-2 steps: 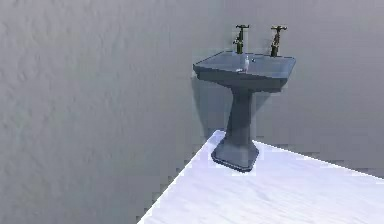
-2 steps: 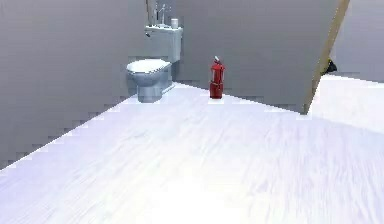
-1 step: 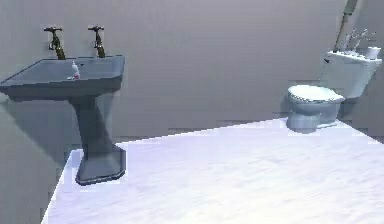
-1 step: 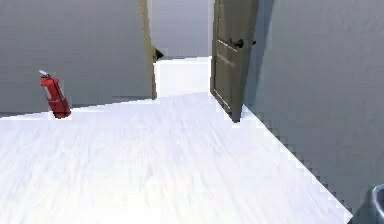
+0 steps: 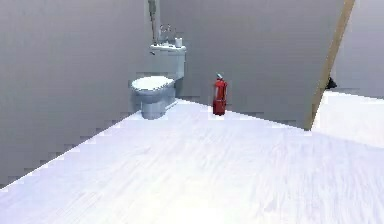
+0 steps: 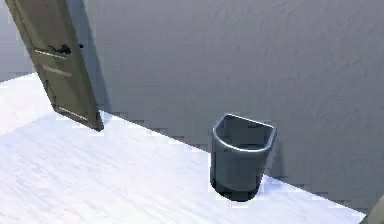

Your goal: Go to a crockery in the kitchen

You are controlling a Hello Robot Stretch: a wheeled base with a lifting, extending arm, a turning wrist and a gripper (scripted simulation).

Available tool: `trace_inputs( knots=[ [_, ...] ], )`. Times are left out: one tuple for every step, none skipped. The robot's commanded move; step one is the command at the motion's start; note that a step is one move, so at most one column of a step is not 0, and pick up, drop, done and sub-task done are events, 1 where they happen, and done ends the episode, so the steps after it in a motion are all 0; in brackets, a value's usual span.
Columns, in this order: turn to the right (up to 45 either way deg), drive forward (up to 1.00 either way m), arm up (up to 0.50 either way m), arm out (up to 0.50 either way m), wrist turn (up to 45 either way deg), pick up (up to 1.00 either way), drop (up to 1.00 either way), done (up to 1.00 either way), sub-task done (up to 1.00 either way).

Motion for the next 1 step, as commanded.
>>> trace_inputs(
  knots=[
    [36.0, 0.00, 0.00, 0.00, 0.0, 0.00, 0.00, 0.00, 0.00]
  ],
)
